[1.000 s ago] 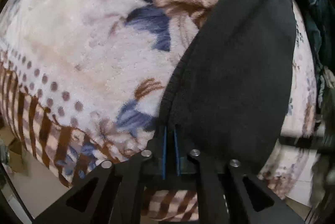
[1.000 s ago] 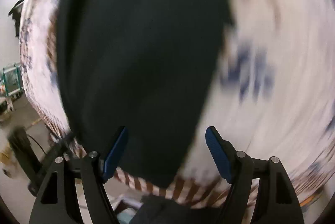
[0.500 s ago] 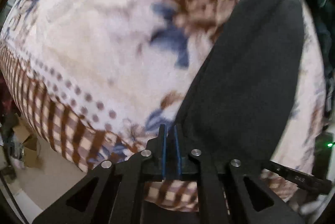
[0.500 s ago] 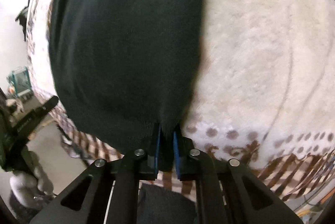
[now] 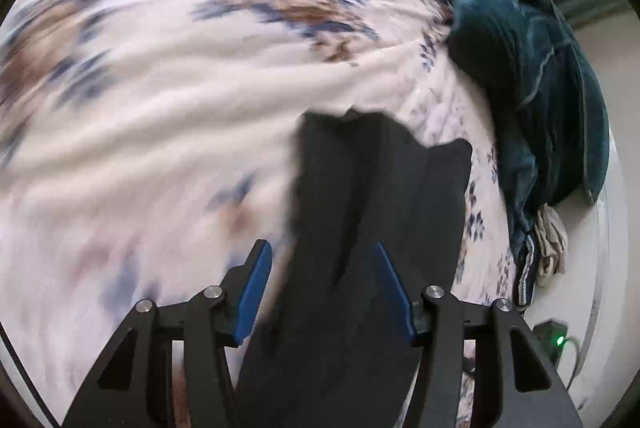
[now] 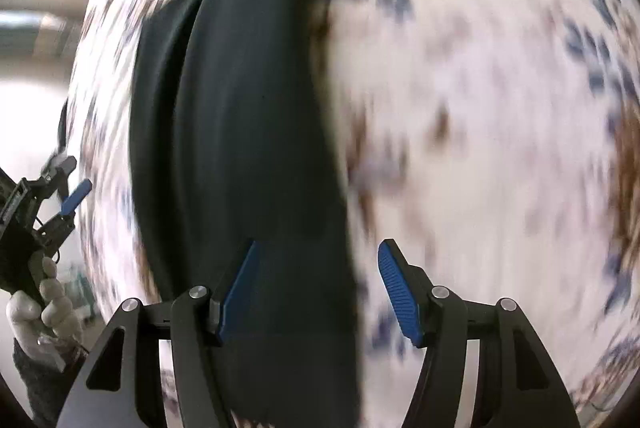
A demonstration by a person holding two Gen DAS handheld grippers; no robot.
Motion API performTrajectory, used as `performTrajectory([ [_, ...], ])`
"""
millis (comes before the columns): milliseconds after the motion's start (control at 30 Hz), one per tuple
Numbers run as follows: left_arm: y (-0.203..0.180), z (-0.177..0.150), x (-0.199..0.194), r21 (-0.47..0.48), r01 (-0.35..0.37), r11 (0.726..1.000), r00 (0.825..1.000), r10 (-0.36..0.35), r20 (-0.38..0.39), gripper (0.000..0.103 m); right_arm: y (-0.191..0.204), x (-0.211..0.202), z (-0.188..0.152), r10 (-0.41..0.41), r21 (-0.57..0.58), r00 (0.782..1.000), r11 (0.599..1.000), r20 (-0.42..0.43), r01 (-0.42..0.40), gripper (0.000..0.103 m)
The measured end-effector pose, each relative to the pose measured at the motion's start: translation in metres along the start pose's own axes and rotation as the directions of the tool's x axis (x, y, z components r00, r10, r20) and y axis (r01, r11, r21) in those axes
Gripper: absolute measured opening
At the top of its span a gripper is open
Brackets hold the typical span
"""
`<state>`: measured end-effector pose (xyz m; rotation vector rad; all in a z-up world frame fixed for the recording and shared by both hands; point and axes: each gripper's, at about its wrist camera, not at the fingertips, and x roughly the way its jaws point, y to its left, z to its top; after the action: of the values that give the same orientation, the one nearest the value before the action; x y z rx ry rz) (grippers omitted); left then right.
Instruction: Fold small clothes
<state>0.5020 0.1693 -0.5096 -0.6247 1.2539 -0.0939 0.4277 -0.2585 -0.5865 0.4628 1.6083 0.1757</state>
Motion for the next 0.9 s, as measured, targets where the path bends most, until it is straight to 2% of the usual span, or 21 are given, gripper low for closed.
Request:
performTrajectory([
  [100, -0.01, 0.028, 0.042, 0.075, -0.008, 0.997, 0.998, 0.012, -0.061, 0.049, -0.006, 0.013, 0.069, 0.074, 0.077, 0.995, 0.994, 0.062, -0.079, 0.064],
  [133, -0.011, 0.033, 0.051, 0.094, -0.01, 0.996, 0.998, 0.016, -0.067, 0.043, -0.008, 0.016, 0.084, 0.088, 0.094, 0.994, 0.991, 0.072, -0.094, 0.064],
  [167, -0.012, 0.036, 0.057, 0.116, 0.0, 0.993, 0.999, 0.006, -0.053, 0.01, -0.008, 0.026, 0.099, 0.102, 0.12, 0.992, 0.987, 0.076, -0.111, 0.064],
  [200, -0.012, 0.039, 0.059, 0.14, -0.021, 0.99, 0.999, 0.027, -0.04, 0.004, -0.01, 0.034, 0.113, 0.125, 0.153, 0.989, 0.979, 0.079, -0.136, 0.064],
  [267, -0.013, 0.039, 0.05, 0.195, -0.05, 0.98, 0.999, 0.053, -0.012, 0.003, -0.013, 0.044, 0.131, 0.198, 0.169, 0.978, 0.964, 0.072, -0.207, 0.062],
  [300, -0.014, 0.04, 0.043, 0.24, -0.068, 0.968, 0.998, 0.069, 0.003, 0.003, -0.012, 0.044, 0.136, 0.206, 0.15, 0.974, 0.964, 0.093, -0.218, 0.042],
  [367, -0.01, 0.047, 0.038, 0.271, -0.069, 0.96, 0.997, 0.072, 0.002, 0.003, -0.008, 0.04, 0.139, 0.143, 0.093, 0.982, 0.983, 0.127, -0.155, 0.028],
  [433, -0.002, 0.061, 0.038, 0.27, -0.075, 0.96, 0.997, 0.081, -0.014, 0.002, -0.012, 0.035, 0.138, 0.134, 0.087, 0.982, 0.985, 0.134, -0.146, 0.022],
  [500, 0.011, 0.078, 0.041, 0.269, -0.176, 0.947, 0.984, 0.178, 0.02, 0.0, -0.015, 0.031, 0.139, 0.129, 0.099, 0.982, 0.985, 0.135, -0.143, 0.021],
  [533, 0.019, 0.085, 0.044, 0.237, -0.178, 0.955, 0.983, 0.182, 0.007, 0.0, -0.016, 0.029, 0.138, 0.1, 0.094, 0.987, 0.989, 0.123, -0.112, 0.021],
  [567, 0.029, 0.091, 0.042, 0.169, -0.133, 0.977, 0.99, 0.14, -0.027, 0.0, -0.016, 0.026, 0.139, 0.058, 0.077, 0.992, 0.995, 0.115, -0.067, 0.021],
  [600, 0.035, 0.092, 0.039, 0.119, -0.051, 0.992, 0.996, 0.059, -0.06, 0.0, -0.015, 0.024, 0.14, 0.036, 0.063, 0.994, 0.997, 0.107, -0.043, 0.023],
  [633, 0.038, 0.087, 0.034, 0.106, 0.007, 0.994, 0.997, 0.002, -0.077, 0.001, -0.011, 0.024, 0.145, 0.036, 0.065, 0.995, 0.997, 0.09, -0.041, 0.024],
  [667, 0.037, 0.079, 0.029, 0.103, 0.055, 0.993, 0.995, -0.045, -0.09, 0.006, -0.007, 0.022, 0.144, 0.047, 0.067, 0.996, 0.996, 0.073, -0.052, 0.029],
  [700, 0.034, 0.064, 0.026, 0.108, 0.099, 0.989, 0.989, -0.086, -0.116, 0.01, -0.005, 0.019, 0.143, 0.056, 0.06, 0.997, 0.996, 0.055, -0.059, 0.042],
  [733, 0.033, 0.053, 0.027, 0.113, 0.106, 0.988, 0.986, -0.09, -0.14, 0.024, -0.001, 0.018, 0.139, 0.071, 0.047, 0.997, 0.996, 0.039, -0.073, 0.05],
  [767, 0.032, 0.039, 0.03, 0.114, 0.106, 0.988, 0.981, -0.086, -0.171, 0.038, 0.002, 0.015, 0.128, 0.104, 0.033, 0.994, 0.994, 0.029, -0.105, 0.064],
  [833, 0.036, 0.007, 0.04, 0.074, 0.122, 0.99, 0.969, -0.103, -0.225, 0.04, 0.002, 0.015, 0.11, 0.122, 0.029, 0.992, 0.992, 0.001, -0.122, 0.067],
  [900, 0.041, -0.014, 0.049, 0.035, 0.125, 0.992, 0.965, -0.113, -0.238, 0.037, 0.003, 0.021, 0.092, 0.121, 0.055, 0.992, 0.991, -0.033, -0.119, 0.067],
])
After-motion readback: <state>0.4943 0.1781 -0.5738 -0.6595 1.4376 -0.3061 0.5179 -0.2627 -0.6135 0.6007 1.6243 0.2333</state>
